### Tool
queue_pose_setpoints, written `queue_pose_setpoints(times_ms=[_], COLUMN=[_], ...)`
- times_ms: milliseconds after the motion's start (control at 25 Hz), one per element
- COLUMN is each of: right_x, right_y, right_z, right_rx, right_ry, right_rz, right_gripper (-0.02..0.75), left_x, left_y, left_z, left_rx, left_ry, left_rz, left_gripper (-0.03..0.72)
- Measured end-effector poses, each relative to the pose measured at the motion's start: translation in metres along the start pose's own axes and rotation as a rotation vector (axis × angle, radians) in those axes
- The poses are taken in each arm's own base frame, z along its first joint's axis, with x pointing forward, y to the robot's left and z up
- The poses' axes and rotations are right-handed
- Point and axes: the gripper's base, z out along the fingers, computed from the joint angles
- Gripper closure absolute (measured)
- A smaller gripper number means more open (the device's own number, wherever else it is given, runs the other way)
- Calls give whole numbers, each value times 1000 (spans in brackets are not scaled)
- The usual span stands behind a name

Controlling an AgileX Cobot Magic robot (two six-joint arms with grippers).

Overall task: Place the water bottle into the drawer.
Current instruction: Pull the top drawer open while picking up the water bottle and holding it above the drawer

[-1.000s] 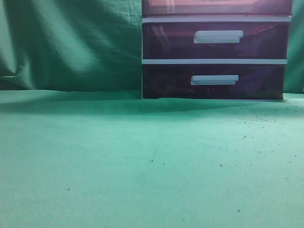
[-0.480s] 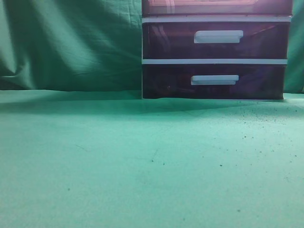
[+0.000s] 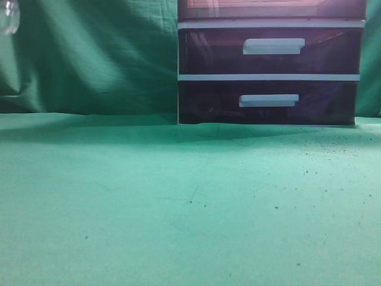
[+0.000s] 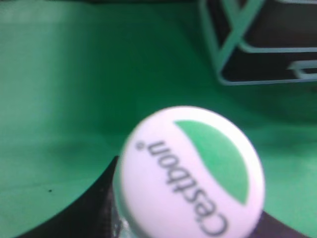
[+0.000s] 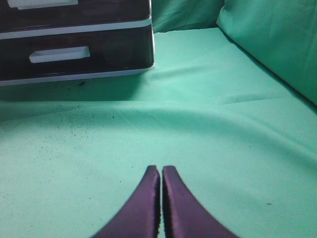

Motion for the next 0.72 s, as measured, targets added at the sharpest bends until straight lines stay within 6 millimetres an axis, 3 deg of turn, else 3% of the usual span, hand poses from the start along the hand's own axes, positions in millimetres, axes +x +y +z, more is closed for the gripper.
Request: queue_pose_setpoints(times_ms=[160, 280, 520, 720], right_x=[0, -7, -48, -98], right_y=[0, 1, -3, 2], right_z=[0, 0, -14, -29], right_rx=[0, -16, -13, 14], right_ry=[-2, -80, -548, -592], right_rz=[0, 59, 163, -28], right_gripper=[738, 738, 738, 738], left_x=[-5, 3, 13, 15], left_y=[-20, -29, -47, -56], left_z=[-35, -55, -74, -76], left_rx=[67, 106, 188, 226], left_ry=[-26, 16, 43, 41], left_rz=[47, 80, 189, 219], left_gripper=[424, 424, 424, 424])
